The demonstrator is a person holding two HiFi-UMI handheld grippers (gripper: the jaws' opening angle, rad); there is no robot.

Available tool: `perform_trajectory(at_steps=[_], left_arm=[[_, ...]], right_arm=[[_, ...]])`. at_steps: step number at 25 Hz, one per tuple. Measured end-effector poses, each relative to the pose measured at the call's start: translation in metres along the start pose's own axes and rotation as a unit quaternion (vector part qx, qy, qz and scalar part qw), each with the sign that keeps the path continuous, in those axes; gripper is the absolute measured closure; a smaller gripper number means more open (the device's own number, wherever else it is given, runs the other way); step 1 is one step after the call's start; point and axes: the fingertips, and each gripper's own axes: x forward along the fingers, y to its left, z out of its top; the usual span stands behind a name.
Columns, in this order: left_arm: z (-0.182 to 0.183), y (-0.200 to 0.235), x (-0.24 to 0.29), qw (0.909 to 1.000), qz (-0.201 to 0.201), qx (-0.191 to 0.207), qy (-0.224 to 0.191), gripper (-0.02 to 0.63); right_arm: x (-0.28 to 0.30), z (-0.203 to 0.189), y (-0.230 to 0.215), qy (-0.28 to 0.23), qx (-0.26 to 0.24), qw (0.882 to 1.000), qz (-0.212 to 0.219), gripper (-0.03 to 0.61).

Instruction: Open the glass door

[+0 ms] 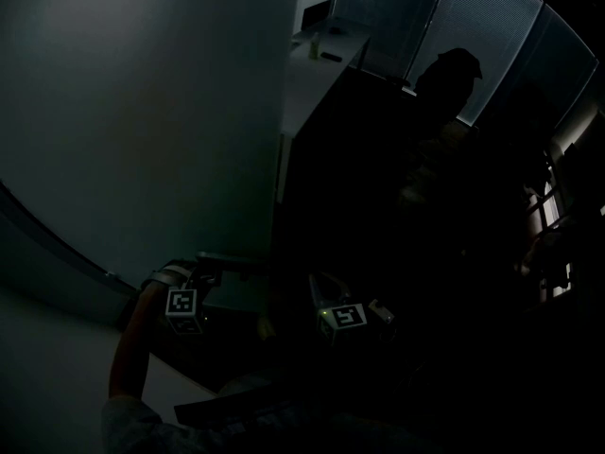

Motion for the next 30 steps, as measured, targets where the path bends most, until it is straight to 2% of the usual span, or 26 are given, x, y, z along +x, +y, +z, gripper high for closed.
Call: perform_trajectory(at_steps=[4, 14, 30], left_arm=[[-0.008, 0.003, -0.003, 0.9997, 0.001, -0.006, 0.021, 0.530], [-0.014, 0.007, -0.017, 0.9986, 0.013, -0.036, 0.036, 0.460], [-0.006, 0.012, -0.057, 0.9929, 0.051, -0.108, 0.006, 0.428]], right_arm=[[0.002, -0.004, 0.001, 0.001, 0.002, 1.000, 0.002, 0.575], [0.008, -0.005, 0.010, 0.001, 0.002, 1.000, 0.013, 0.575], [0.009, -0.007, 0.013, 0.003, 0.002, 1.000, 0.015, 0.575]])
